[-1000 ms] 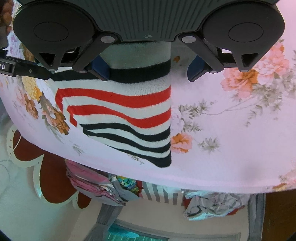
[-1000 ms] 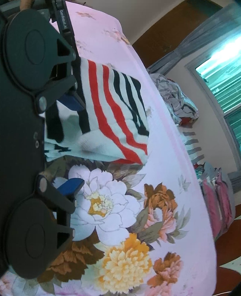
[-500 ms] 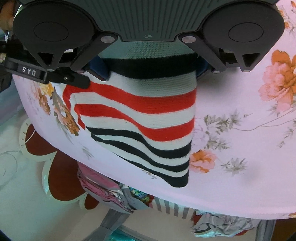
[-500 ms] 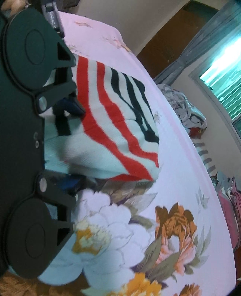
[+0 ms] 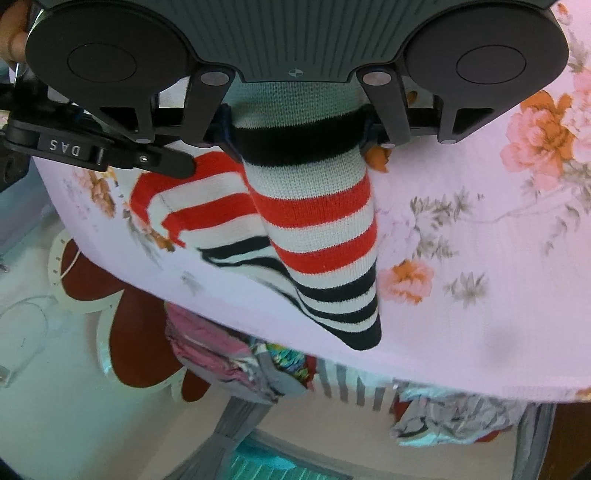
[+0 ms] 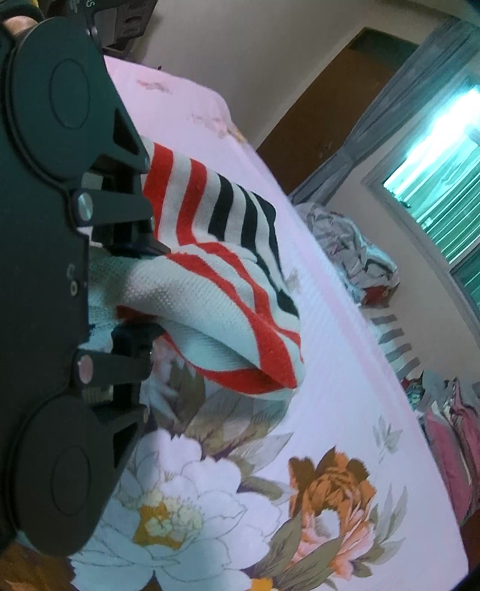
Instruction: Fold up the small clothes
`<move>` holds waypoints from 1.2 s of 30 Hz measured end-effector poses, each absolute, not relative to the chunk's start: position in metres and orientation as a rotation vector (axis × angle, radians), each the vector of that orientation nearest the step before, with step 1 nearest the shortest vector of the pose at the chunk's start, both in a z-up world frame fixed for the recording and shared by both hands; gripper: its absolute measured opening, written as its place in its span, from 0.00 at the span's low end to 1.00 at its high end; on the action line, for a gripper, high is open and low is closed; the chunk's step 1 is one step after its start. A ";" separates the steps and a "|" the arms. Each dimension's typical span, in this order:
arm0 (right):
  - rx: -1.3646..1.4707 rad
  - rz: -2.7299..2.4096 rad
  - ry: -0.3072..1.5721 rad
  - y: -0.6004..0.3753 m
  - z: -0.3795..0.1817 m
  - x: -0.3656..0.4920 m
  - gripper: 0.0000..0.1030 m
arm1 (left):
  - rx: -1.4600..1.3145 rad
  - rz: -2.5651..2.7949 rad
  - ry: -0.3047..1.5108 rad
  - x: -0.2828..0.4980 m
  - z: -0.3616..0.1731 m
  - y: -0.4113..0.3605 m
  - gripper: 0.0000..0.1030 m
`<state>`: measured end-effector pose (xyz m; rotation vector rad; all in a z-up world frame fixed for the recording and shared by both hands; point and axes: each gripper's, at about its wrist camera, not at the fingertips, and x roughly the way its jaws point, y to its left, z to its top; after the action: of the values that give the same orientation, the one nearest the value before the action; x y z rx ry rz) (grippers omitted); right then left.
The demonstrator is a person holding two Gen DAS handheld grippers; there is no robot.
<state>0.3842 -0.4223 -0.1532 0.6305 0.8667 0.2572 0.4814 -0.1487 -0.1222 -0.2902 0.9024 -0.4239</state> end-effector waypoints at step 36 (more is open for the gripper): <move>0.616 0.327 0.843 -0.040 -0.140 0.450 0.32 | -0.255 -0.351 0.780 0.520 -0.113 0.244 0.56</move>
<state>0.4500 -0.0403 -0.1396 0.6162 0.8433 0.3272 0.5198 0.2441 -0.1133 -0.2552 0.7795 -0.3512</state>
